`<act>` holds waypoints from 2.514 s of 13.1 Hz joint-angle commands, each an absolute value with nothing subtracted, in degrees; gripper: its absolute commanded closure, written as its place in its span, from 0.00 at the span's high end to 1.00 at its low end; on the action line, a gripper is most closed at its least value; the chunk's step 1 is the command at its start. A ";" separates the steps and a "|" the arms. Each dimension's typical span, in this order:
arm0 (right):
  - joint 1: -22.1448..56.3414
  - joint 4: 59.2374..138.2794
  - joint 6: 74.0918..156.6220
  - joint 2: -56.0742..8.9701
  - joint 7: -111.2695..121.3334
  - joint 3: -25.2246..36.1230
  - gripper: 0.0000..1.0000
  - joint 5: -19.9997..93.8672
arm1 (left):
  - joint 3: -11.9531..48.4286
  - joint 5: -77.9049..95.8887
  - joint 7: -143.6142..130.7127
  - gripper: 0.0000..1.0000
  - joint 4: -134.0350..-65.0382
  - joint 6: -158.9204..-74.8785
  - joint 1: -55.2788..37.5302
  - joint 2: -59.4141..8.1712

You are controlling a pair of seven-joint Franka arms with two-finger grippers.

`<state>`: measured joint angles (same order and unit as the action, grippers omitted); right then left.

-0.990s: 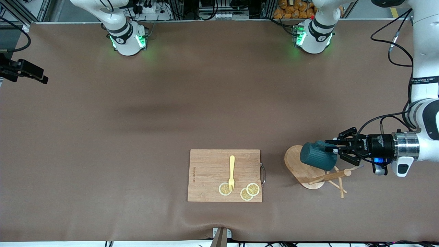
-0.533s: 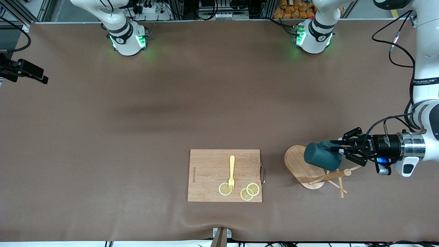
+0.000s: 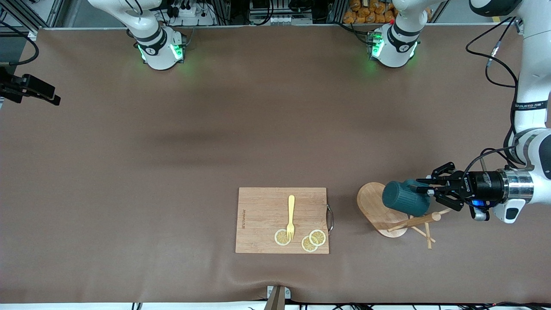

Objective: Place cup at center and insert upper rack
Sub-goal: 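Hang the mug onto a mug tree peg with the left gripper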

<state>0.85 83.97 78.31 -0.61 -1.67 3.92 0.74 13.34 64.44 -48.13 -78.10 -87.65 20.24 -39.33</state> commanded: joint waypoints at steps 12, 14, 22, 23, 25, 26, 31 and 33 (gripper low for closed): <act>0.53 83.41 78.05 -0.79 -2.46 3.52 1.00 0.53 | 13.80 68.46 -43.86 0.00 -76.99 -84.20 22.06 -42.36; 0.53 83.41 78.13 -0.79 -2.46 3.52 1.00 0.53 | 13.80 68.55 -43.86 0.00 -76.90 -84.20 22.06 -42.63; 0.53 83.50 78.05 -0.79 -2.46 3.52 1.00 0.53 | 13.80 69.26 -42.11 0.00 -76.90 -83.32 22.32 -44.03; 0.53 83.50 78.05 -0.79 -2.46 3.52 1.00 0.53 | 13.80 69.34 -41.93 0.00 -76.90 -83.32 22.32 -44.03; 0.61 83.50 78.05 -0.88 -2.46 3.52 1.00 0.53 | 13.80 69.34 -41.84 0.00 -76.90 -83.15 22.41 -44.03; 0.62 83.50 78.13 -0.79 -2.46 3.52 1.00 0.53 | 13.80 69.35 -41.84 0.00 -76.90 -82.80 22.41 -44.12; 0.62 83.50 78.13 -0.79 -2.46 3.52 1.00 0.53 | 13.71 71.71 -41.84 0.00 -76.99 -82.71 22.85 -44.47; 0.62 83.50 78.22 -0.79 -2.46 3.52 1.00 0.61 | 13.71 72.16 -41.75 0.00 -76.91 -82.27 22.94 -45.09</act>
<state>0.85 83.97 78.36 -0.61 -1.67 3.92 0.71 13.35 70.40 -42.31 -78.03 -83.92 22.33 -43.74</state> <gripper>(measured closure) 0.000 0.789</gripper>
